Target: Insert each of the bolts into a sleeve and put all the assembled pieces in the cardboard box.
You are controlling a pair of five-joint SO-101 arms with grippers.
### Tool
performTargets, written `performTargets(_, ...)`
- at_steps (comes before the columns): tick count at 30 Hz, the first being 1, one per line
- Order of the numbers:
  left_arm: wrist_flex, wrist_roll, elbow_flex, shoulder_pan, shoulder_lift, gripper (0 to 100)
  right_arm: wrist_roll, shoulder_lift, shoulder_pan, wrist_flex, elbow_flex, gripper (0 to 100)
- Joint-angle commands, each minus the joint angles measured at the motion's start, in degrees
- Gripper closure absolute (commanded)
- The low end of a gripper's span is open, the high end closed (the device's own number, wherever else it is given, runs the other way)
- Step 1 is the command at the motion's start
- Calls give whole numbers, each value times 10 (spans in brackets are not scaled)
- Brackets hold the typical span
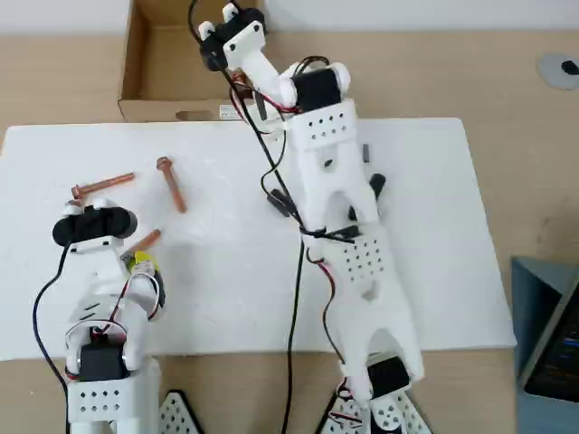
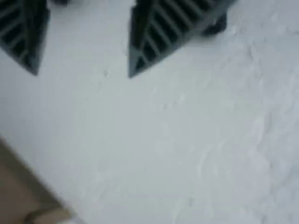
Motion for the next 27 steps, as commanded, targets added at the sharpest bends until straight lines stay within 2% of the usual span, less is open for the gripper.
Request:
performTargets(1,-10,-1,1,-1,-3,998,4,-116,-3,13,104,853)
performTargets(12,-6,-3,-1,-4,-3,998,3,-293,-5,12,470,853)
performTargets(18,-6,-3,-1,-4,-3,998,4,-309,-7,-9,545,850)
performTargets(27,-6,-3,-1,-4,-3,998,17,-308,-40,-99,641,850)
